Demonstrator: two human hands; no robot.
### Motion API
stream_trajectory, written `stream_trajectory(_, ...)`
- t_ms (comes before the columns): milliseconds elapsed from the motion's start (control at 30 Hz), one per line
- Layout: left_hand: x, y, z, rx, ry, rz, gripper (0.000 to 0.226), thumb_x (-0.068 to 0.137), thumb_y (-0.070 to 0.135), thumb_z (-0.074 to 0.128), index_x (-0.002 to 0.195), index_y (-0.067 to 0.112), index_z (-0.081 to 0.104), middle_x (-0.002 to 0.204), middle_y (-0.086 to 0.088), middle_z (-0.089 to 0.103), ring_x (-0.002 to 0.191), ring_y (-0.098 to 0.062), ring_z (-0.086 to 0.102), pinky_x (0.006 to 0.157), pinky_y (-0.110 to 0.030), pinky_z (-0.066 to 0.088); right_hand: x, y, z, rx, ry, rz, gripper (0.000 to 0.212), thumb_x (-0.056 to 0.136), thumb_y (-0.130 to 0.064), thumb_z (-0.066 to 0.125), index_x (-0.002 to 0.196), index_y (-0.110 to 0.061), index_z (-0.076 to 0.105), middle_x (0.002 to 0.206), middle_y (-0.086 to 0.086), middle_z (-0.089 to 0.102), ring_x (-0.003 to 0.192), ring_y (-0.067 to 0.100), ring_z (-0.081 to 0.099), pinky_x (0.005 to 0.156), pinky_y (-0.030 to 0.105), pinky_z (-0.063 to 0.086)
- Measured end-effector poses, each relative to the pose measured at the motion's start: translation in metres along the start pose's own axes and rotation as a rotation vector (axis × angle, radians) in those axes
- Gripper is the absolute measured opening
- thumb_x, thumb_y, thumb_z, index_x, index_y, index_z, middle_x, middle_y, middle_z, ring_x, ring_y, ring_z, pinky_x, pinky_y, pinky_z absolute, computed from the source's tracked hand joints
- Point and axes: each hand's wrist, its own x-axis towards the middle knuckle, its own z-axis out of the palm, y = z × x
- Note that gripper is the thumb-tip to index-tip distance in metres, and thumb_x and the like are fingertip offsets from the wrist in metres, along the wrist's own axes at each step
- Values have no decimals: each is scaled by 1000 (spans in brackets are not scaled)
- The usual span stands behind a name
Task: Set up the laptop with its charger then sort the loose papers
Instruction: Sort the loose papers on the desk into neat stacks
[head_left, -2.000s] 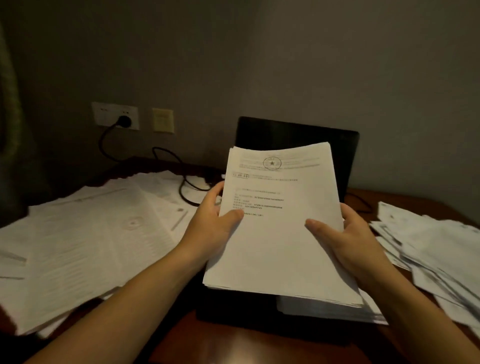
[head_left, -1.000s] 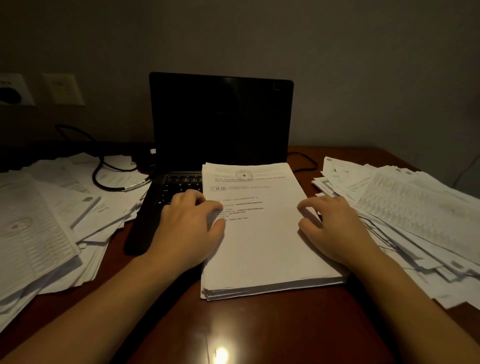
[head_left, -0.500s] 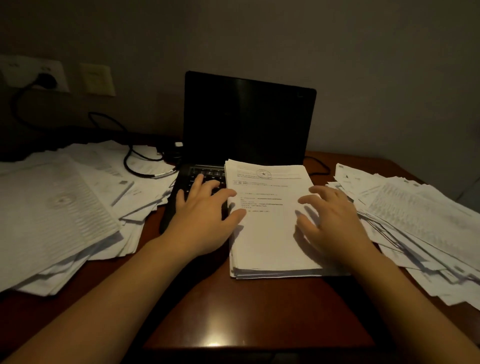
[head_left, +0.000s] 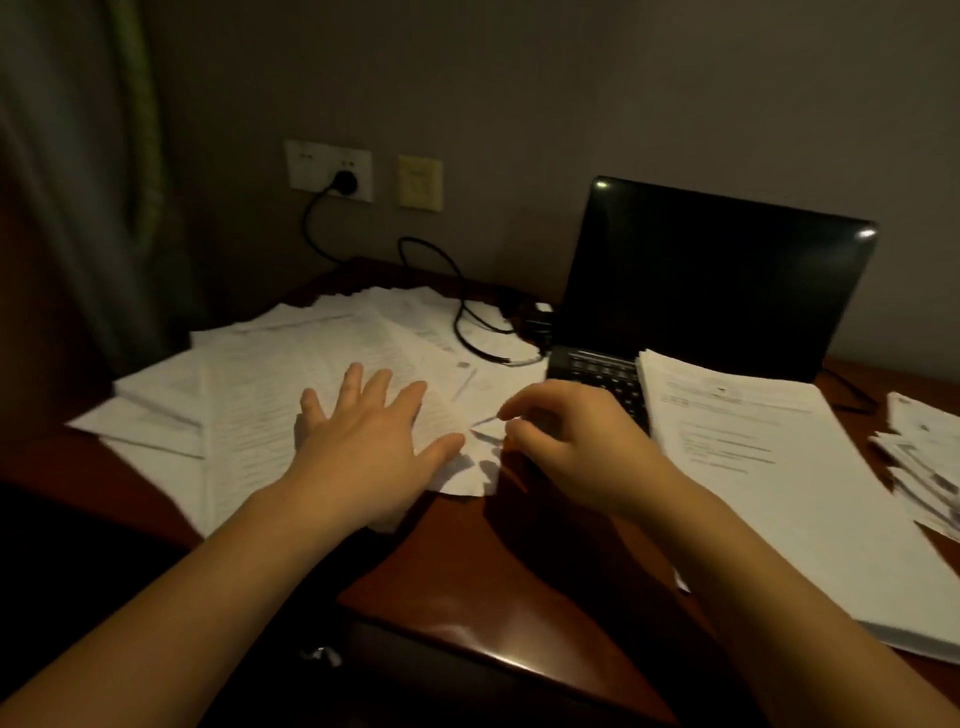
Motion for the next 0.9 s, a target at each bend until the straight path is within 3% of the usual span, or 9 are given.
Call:
stream_trajectory(133, -5, -33, 5, -29, -115, -23, 88, 85, 85, 16, 158, 39, -3, 168, 1, -9, 154, -24, -14, 119, -62, -6, 31, -17, 21, 137, -84, 61, 24, 95, -31, 66, 117, -26, 69, 114, -10, 69, 95, 1, 65, 82, 22, 55)
stream_trajectory(300, -1, -54, 12, -33, -136, 121, 86, 85, 85, 16, 157, 43, -7, 167, 5, -16, 152, -18, -19, 120, -57, -12, 47, -19, 35, 478, -103, 298, 40, 88, -14, 75, 125, -17, 60, 96, 2, 73, 65, 11, 73, 61, 24, 58)
stream_trajectory(467, 1, -59, 17, -48, -83, 193, 82, 85, 83, 15, 156, 46, -5, 167, 10, -14, 152, -12, -19, 121, -52, -15, 41, -19, 44, 597, -178, 344, 57, 85, -8, 77, 133, -25, 52, 93, 2, 74, 74, 13, 75, 58, 22, 58)
stream_trajectory(567, 1, -59, 12, -82, -71, 181, 81, 85, 83, 13, 156, 47, 0, 167, 14, -7, 153, -10, -13, 121, -50, -14, 38, -16, 48, 609, -54, 328, 60, 86, -7, 75, 136, -28, 50, 86, 4, 72, 74, 19, 75, 58, 27, 60)
stream_trajectory(667, 1, -60, 5, -35, -45, 158, 81, 83, 83, 8, 155, 47, 13, 167, 15, 6, 154, -13, -3, 120, -57, -11, 40, -12, 47, 554, 107, 322, 55, 89, -12, 74, 136, -30, 51, 89, 3, 71, 75, 12, 73, 59, 22, 59)
stream_trajectory(733, 1, -61, 1, -28, -52, 106, 83, 82, 83, 6, 155, 46, 17, 166, 14, 11, 154, -15, 3, 120, -60, -6, 42, -12, 46, 584, 140, 336, 47, 93, -16, 69, 135, -29, 51, 90, 1, 72, 72, 10, 72, 57, 19, 56)
stream_trajectory(800, 2, -62, 0, -24, -50, 39, 81, 85, 82, 8, 156, 43, 17, 167, 12, 12, 154, -18, 6, 120, -61, -2, 48, -11, 43, 560, 141, 330, 41, 97, -19, 64, 136, -26, 53, 104, 0, 71, 71, 11, 71, 57, 18, 55)
stream_trajectory(900, 5, -67, 3, -34, -14, -36, 79, 89, 80, 10, 157, 39, 16, 167, 8, 8, 154, -20, 2, 120, -63, -1, 71, -9, 39, 402, 79, 323, 44, 99, -22, 61, 141, -26, 50, 134, 1, 60, 97, 15, 68, 66, 24, 59)
